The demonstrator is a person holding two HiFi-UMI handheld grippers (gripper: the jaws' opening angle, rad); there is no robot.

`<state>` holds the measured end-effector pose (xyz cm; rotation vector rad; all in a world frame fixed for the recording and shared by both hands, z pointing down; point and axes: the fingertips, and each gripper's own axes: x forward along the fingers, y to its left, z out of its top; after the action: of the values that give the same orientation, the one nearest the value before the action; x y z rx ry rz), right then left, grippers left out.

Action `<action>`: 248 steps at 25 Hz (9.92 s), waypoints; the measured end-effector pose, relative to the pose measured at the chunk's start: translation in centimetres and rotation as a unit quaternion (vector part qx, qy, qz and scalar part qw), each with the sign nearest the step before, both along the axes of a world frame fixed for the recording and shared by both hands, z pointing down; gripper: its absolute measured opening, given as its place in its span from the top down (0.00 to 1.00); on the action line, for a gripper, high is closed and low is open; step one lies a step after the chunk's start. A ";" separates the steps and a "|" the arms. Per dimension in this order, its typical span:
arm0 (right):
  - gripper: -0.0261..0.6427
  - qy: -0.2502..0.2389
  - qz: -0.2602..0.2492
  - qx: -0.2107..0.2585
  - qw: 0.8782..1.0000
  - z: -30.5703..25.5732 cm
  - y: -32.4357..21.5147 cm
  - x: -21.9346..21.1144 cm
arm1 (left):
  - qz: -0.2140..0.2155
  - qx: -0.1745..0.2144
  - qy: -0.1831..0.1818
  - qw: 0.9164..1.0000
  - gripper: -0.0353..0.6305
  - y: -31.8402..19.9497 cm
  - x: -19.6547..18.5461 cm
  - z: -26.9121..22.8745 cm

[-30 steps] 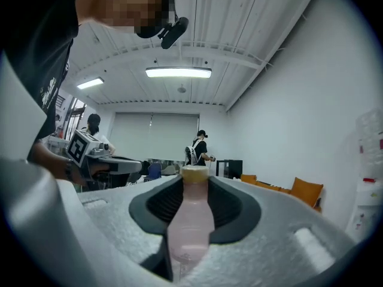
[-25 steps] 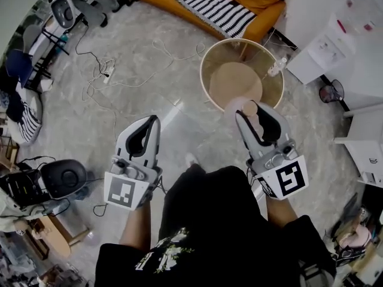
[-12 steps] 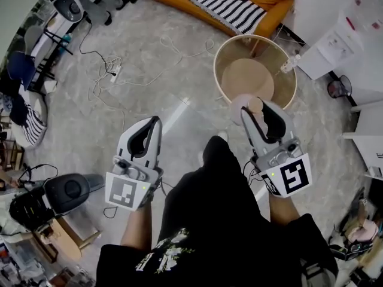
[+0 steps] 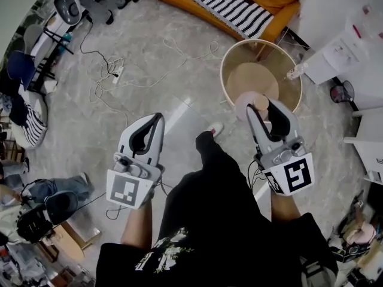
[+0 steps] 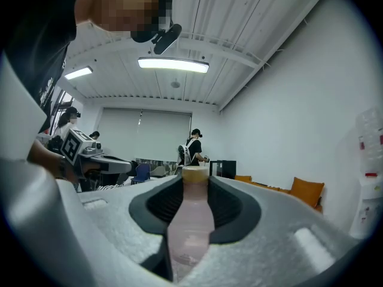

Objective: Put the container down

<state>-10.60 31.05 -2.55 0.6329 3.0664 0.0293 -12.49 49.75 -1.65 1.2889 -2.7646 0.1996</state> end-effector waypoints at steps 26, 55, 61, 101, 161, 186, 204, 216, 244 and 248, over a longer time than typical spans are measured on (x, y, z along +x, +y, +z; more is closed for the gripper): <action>0.78 0.001 0.124 0.020 0.992 0.0 -12.8 -17.0 | 0.142 0.007 -0.017 0.990 0.95 -15.7 -21.9 -1.1; 0.78 0.074 0.370 -0.014 0.926 5.3 -29.4 -9.8 | 0.444 -0.008 0.018 0.896 0.94 -42.4 -19.4 2.7; 0.78 0.111 0.417 -0.034 0.901 9.2 -30.5 -8.8 | 0.496 -0.028 0.034 0.867 0.94 -44.9 -18.4 5.8; 0.78 0.130 0.585 -0.069 0.798 54.1 -35.4 -9.2 | 0.674 -0.143 0.085 0.720 0.94 -50.7 -14.7 51.1; 0.78 0.244 0.524 -0.063 0.814 81.2 -38.3 -16.9 | 0.696 -0.185 0.116 0.684 0.94 -55.3 -17.8 69.8; 0.65 0.076 0.508 -0.124 0.849 55.8 -29.6 -14.0 | 0.571 -0.121 0.110 0.804 0.94 -42.3 -17.8 52.6; 0.97 -0.043 0.412 -0.055 0.909 29.1 -17.7 -0.5 | 0.534 -0.024 0.022 0.845 0.94 -32.1 -6.3 28.9; 0.97 -0.031 0.383 -0.002 0.923 24.8 -13.5 4.0 | 0.516 0.033 -0.021 0.856 0.94 -28.3 -2.0 22.9; 0.97 -0.058 0.481 0.020 0.875 18.3 -17.9 1.8 | 0.597 0.050 -0.007 0.801 0.94 -33.6 -3.7 16.7; 0.97 -0.063 0.500 0.035 0.863 17.0 -18.6 -1.1 | 0.598 0.045 -0.005 0.800 0.94 -35.0 -7.6 16.2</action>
<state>-11.65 12.50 14.42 -0.9571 2.8732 0.1747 -20.10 14.76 14.58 2.8141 -1.5162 0.1256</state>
